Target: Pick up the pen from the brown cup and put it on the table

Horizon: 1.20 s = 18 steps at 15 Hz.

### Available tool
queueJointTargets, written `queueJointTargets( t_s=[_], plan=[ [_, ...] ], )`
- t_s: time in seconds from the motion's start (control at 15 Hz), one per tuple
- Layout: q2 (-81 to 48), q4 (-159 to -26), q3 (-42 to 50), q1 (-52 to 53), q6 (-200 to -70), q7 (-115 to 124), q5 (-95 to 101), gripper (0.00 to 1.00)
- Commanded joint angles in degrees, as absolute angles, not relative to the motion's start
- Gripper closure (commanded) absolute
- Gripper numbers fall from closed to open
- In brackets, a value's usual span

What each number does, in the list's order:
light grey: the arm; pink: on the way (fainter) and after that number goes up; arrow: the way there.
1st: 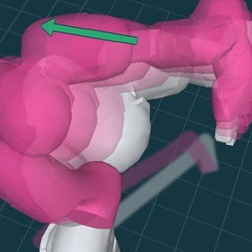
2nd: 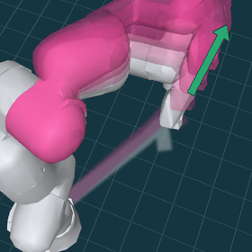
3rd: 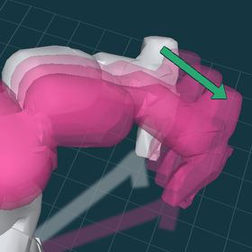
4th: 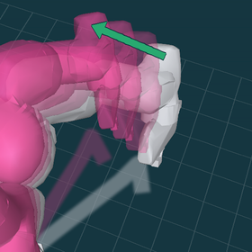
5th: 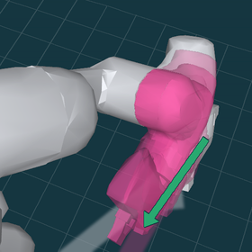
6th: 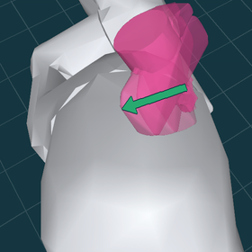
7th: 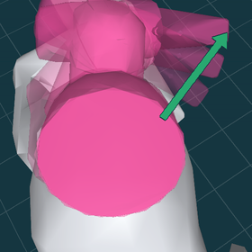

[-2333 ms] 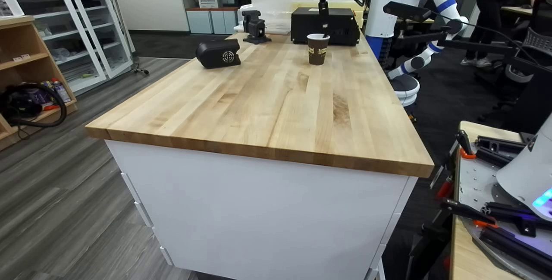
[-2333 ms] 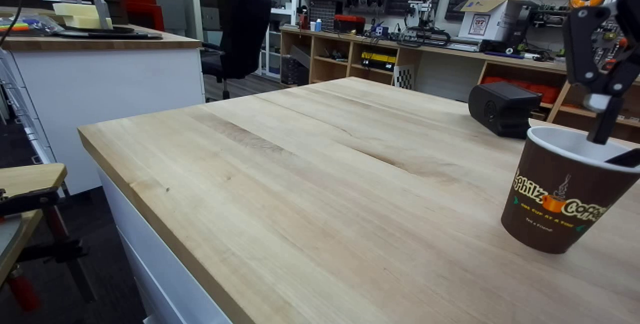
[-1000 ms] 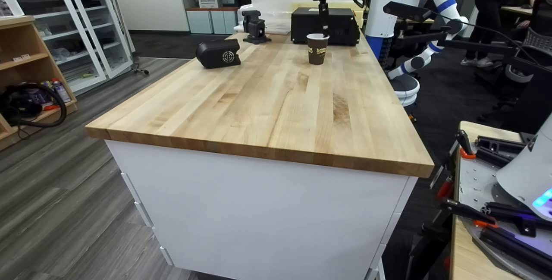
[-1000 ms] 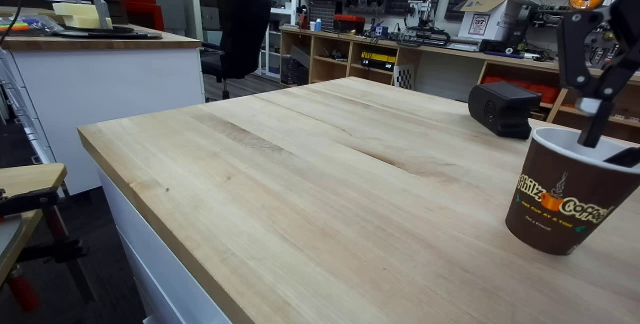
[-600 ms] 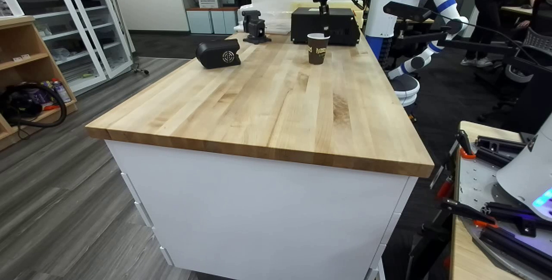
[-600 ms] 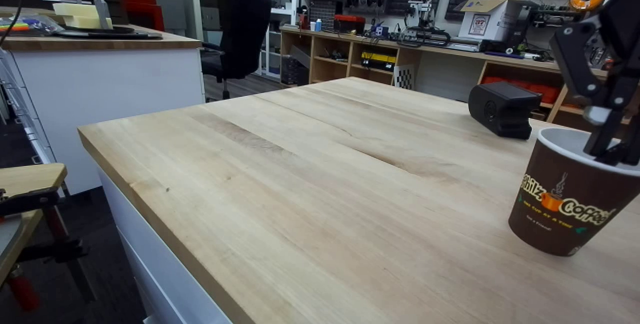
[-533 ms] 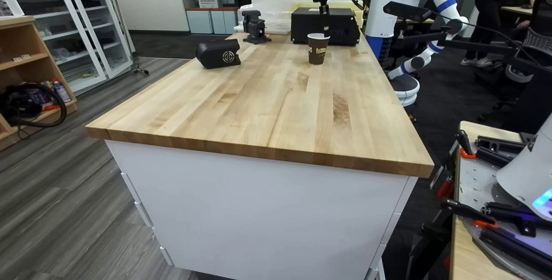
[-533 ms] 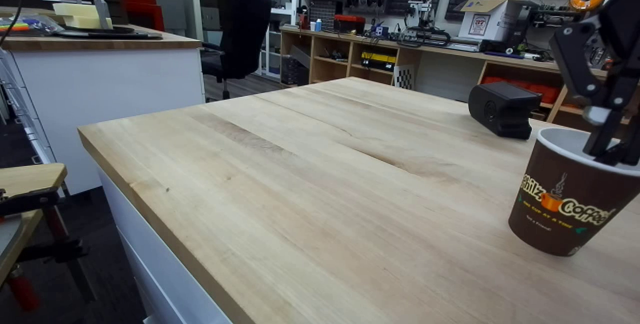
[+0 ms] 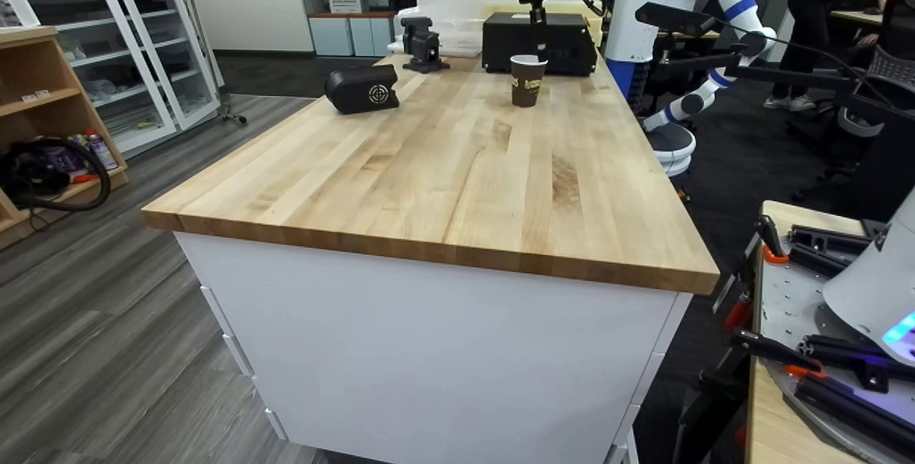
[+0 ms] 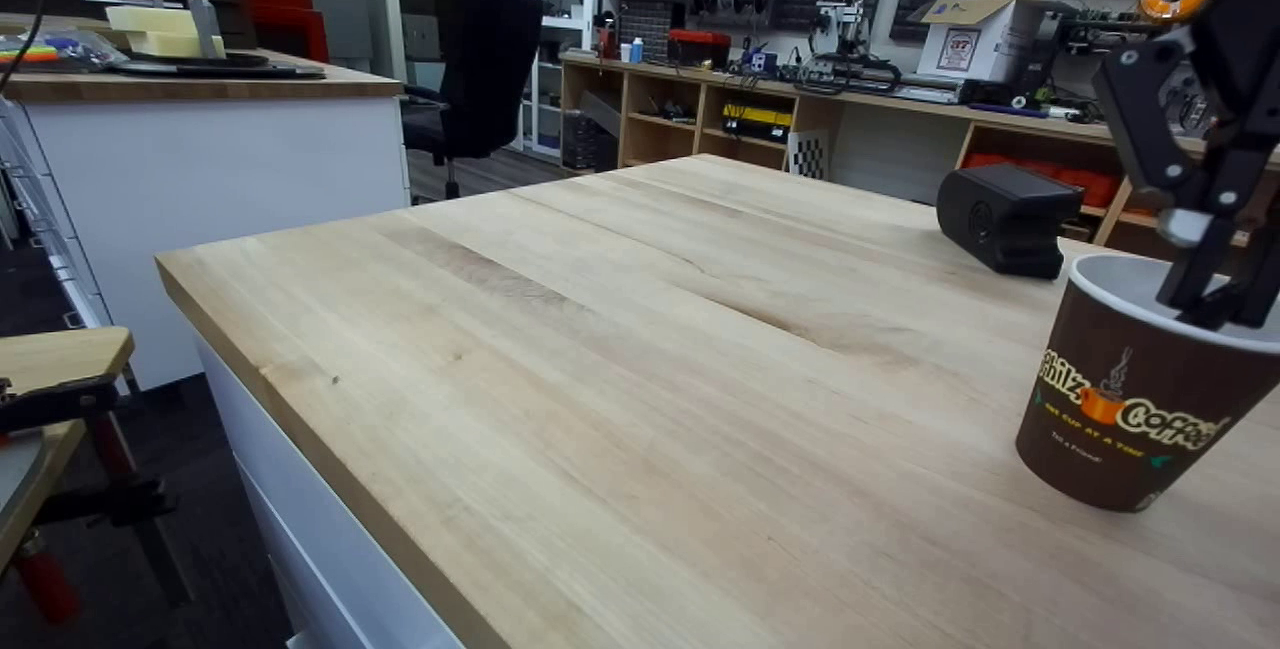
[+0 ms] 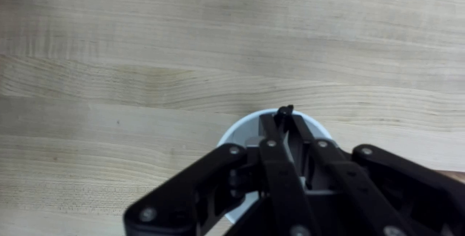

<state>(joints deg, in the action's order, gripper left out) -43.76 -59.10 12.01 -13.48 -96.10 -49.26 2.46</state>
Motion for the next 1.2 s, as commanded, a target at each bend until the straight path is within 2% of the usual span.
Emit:
queueJointTargets(
  t_s=[0.0,1.13],
  plan=[
    [-41.16,-60.43,11.43,-13.6,-93.03,-50.65,1.68,0.96],
    [-37.26,-57.81,11.97,-12.27,-86.69,-51.08,3.72,0.96]
  ],
)
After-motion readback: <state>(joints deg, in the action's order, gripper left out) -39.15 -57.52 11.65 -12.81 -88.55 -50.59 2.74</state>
